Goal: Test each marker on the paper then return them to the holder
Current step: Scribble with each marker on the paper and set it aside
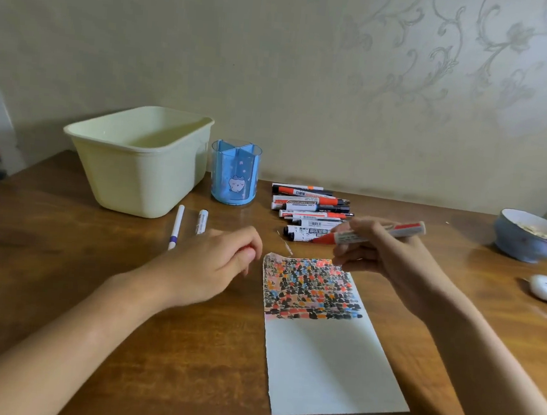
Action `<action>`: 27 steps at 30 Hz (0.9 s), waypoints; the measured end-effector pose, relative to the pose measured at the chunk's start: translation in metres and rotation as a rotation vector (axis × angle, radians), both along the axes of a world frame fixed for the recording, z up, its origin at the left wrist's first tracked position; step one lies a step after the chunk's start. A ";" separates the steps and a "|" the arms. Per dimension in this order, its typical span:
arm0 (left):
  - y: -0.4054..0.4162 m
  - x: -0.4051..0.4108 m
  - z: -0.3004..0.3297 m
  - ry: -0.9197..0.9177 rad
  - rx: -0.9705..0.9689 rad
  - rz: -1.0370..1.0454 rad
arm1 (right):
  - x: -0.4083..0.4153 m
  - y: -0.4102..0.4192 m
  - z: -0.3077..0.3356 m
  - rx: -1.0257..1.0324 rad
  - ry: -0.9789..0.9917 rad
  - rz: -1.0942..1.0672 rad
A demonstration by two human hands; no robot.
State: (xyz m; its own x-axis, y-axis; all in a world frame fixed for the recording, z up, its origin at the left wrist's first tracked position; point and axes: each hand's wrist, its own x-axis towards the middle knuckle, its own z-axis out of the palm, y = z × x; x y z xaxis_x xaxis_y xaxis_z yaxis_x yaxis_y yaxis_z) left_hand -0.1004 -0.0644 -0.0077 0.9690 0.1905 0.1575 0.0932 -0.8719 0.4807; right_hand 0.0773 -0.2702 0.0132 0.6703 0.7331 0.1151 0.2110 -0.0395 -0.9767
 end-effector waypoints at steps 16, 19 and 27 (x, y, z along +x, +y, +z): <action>-0.017 0.002 -0.011 0.394 0.320 -0.050 | -0.047 0.004 -0.034 -0.102 -0.214 0.073; -0.019 0.002 -0.010 0.389 0.368 -0.055 | -0.054 0.004 -0.044 -0.122 -0.237 0.119; -0.021 0.004 -0.008 0.412 0.392 -0.050 | -0.062 0.008 -0.047 -0.109 -0.271 0.116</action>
